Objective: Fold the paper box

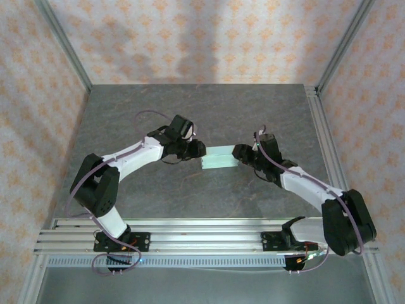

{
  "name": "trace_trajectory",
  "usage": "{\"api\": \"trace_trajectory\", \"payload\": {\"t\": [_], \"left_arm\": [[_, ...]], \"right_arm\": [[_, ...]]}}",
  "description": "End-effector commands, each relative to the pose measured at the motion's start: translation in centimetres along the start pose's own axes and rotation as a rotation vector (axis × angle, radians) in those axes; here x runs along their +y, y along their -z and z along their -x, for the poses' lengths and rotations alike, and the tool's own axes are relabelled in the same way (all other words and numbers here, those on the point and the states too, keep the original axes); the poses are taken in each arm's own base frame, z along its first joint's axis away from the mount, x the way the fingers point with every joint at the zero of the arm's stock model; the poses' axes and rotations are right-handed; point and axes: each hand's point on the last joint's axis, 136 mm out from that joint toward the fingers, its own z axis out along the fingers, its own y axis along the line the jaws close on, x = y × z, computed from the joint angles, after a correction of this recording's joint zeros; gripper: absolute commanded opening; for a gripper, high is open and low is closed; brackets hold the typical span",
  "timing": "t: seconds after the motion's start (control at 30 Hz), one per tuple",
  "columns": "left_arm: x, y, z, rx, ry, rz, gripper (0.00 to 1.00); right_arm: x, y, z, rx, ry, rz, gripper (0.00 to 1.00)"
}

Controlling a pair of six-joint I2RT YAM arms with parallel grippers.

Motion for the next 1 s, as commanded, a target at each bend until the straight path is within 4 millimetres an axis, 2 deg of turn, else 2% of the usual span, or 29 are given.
{"api": "trace_trajectory", "payload": {"t": [0.0,0.17,0.23,0.33,0.47,0.6,0.77,0.87,0.9,0.97], "left_arm": [[3.3,-0.1,-2.0,0.088,0.018,0.158,0.40],[-0.6,3.3,0.9,-0.001,-0.085,0.089,0.55],[-3.3,4.7,2.0,-0.057,-0.217,-0.007,0.64],[-5.8,6.3,3.1,-0.120,-0.412,-0.054,0.77],[-8.4,7.1,3.5,-0.145,-0.704,-0.062,0.85],[-10.9,6.2,3.0,-0.125,-0.988,-0.093,0.86],[-12.6,3.6,0.1,0.016,-1.291,-0.200,0.85],[-12.5,1.7,-0.4,0.103,-1.364,-0.211,0.85],[-12.2,0.6,-0.4,0.138,-1.367,-0.206,0.86],[-12.1,-0.4,-0.3,0.175,-1.389,-0.206,0.86]], "right_arm": [[1.1,1.8,1.5,-0.028,0.064,-0.024,0.62],[1.6,3.7,3.0,-0.090,0.087,-0.033,0.79],[1.4,4.1,3.2,-0.108,0.077,-0.034,0.84],[1.0,4.7,3.5,-0.133,0.053,-0.030,0.87],[-0.2,5.6,3.6,-0.159,0.002,-0.035,0.89],[-2.1,7.2,3.7,-0.195,-0.042,-0.068,0.89],[-3.8,9.2,3.4,-0.226,-0.075,-0.104,0.89],[-4.2,10.0,2.9,-0.230,-0.066,-0.114,0.90],[-4.2,10.2,2.6,-0.227,-0.055,-0.114,0.91],[-3.5,10.3,2.1,-0.207,-0.004,-0.075,0.92]]}}
